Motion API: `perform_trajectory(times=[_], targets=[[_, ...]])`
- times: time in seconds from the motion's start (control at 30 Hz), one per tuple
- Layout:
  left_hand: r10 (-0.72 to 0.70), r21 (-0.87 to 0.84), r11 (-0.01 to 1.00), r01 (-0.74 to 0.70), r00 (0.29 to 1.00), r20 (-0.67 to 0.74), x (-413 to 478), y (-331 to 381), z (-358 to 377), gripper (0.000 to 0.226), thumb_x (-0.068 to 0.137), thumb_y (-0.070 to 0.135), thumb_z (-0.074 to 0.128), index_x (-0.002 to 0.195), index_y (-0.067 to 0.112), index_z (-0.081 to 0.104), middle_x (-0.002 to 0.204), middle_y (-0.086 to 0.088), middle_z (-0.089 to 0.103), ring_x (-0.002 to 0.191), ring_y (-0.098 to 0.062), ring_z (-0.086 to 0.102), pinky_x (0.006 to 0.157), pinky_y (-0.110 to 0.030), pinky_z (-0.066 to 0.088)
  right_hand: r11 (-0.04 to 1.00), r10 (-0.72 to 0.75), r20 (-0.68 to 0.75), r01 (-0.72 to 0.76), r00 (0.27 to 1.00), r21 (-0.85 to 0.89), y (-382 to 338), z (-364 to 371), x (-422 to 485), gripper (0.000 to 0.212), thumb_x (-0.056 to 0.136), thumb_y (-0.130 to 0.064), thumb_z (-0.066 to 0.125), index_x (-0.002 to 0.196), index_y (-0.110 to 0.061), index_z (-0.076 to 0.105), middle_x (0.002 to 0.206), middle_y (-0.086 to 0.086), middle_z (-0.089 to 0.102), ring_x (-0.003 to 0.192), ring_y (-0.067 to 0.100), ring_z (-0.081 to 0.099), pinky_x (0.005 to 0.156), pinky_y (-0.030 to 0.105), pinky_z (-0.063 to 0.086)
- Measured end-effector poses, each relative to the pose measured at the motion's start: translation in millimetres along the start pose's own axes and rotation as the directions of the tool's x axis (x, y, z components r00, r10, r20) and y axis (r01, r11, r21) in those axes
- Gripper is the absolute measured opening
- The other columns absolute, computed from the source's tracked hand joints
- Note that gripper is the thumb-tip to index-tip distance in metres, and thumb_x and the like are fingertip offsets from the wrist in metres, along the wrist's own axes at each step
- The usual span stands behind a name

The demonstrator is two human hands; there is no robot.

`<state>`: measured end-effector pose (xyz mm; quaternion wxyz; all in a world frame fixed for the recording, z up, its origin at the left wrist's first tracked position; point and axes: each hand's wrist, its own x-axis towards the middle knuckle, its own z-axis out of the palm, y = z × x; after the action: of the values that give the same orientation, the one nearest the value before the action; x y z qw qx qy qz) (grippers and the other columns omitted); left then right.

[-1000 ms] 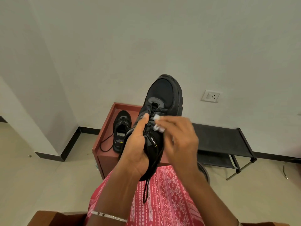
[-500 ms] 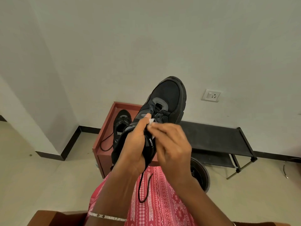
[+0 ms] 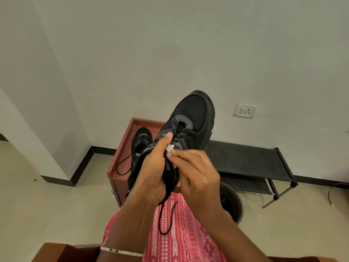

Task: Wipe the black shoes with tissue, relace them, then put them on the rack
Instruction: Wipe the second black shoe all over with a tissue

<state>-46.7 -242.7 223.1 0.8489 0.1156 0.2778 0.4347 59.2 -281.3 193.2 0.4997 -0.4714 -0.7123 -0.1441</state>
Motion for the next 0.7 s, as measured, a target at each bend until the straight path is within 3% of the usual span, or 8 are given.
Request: perform_trajectory(times=[0.1, 0.23, 0.3, 0.47, 0.53, 0.6, 0.7], targets=[[0.019, 0.011, 1.0, -0.019, 1.0, 0.005, -2, 0, 3, 0.053, 0.092, 0.041, 0.065, 0.126, 0.0, 0.064, 0.13, -0.02, 0.064, 0.12, -0.03, 0.063, 0.107, -0.038, 0.046, 0.997, -0.042, -0.005, 0.042, 0.999, -0.068, 15, -5, 11, 0.024, 0.101, -0.013, 0.057, 0.103, 0.002, 0.076, 0.107, 0.013, 0.073, 0.1, 0.026, 0.066, 0.093, 0.031, 0.053], [0.072, 0.058, 0.995, -0.075, 0.996, 0.053, -7, -2, 14, 0.041, 0.1, 0.035, 0.051, 0.121, 0.002, 0.067, 0.119, -0.02, 0.07, 0.114, -0.032, 0.067, 0.107, -0.041, 0.045, 0.985, 0.047, -0.144, -0.071, 0.988, -0.16, 36, -13, 37, 0.02, 0.097, -0.007, 0.059, 0.104, 0.0, 0.077, 0.106, 0.011, 0.073, 0.096, 0.026, 0.066, 0.096, 0.022, 0.047], [0.055, 0.053, 0.997, -0.057, 0.997, 0.049, -7, 0, 13, 0.044, 0.099, 0.036, 0.055, 0.123, 0.002, 0.066, 0.122, -0.019, 0.069, 0.115, -0.03, 0.066, 0.106, -0.039, 0.046, 0.985, 0.066, -0.13, -0.085, 0.989, -0.147, 26, -11, 30, 0.018, 0.095, -0.004, 0.062, 0.104, -0.001, 0.077, 0.106, 0.01, 0.073, 0.098, 0.024, 0.065, 0.097, 0.019, 0.045], [0.002, 0.048, 0.999, -0.001, 1.0, -0.014, -3, 4, 6, 0.057, 0.089, 0.044, 0.065, 0.126, 0.001, 0.066, 0.125, -0.013, 0.068, 0.106, -0.023, 0.07, 0.083, -0.029, 0.057, 0.999, 0.046, -0.013, -0.046, 0.999, -0.018, -7, 4, -10, 0.021, 0.097, -0.007, 0.058, 0.106, 0.0, 0.076, 0.107, 0.01, 0.073, 0.101, 0.023, 0.066, 0.097, 0.024, 0.05], [0.007, 0.02, 1.0, -0.007, 1.0, -0.019, -3, 4, 6, 0.057, 0.09, 0.043, 0.065, 0.128, 0.001, 0.063, 0.131, -0.013, 0.064, 0.115, -0.025, 0.066, 0.094, -0.032, 0.054, 0.999, 0.018, -0.023, -0.018, 1.0, -0.037, 3, 2, 0, 0.026, 0.102, -0.012, 0.054, 0.105, 0.0, 0.076, 0.106, 0.01, 0.073, 0.1, 0.023, 0.066, 0.095, 0.026, 0.051], [0.04, 0.036, 0.999, -0.04, 0.999, -0.015, -4, 2, 7, 0.048, 0.095, 0.039, 0.06, 0.123, 0.001, 0.066, 0.125, -0.018, 0.067, 0.115, -0.03, 0.066, 0.102, -0.038, 0.049, 0.994, 0.022, -0.062, -0.029, 0.998, -0.109, 19, -5, 16, 0.03, 0.103, -0.015, 0.051, 0.104, 0.0, 0.076, 0.105, 0.01, 0.074, 0.098, 0.021, 0.064, 0.098, 0.019, 0.047], [0.087, 0.088, 0.992, -0.087, 0.996, 0.007, -7, 1, 12, 0.04, 0.098, 0.035, 0.055, 0.121, 0.004, 0.067, 0.115, -0.02, 0.072, 0.108, -0.033, 0.069, 0.104, -0.043, 0.048, 0.978, 0.111, -0.14, -0.133, 0.984, -0.16, 40, -14, 35, 0.017, 0.092, 0.0, 0.064, 0.104, -0.001, 0.077, 0.104, 0.01, 0.074, 0.096, 0.023, 0.066, 0.099, 0.013, 0.042]])
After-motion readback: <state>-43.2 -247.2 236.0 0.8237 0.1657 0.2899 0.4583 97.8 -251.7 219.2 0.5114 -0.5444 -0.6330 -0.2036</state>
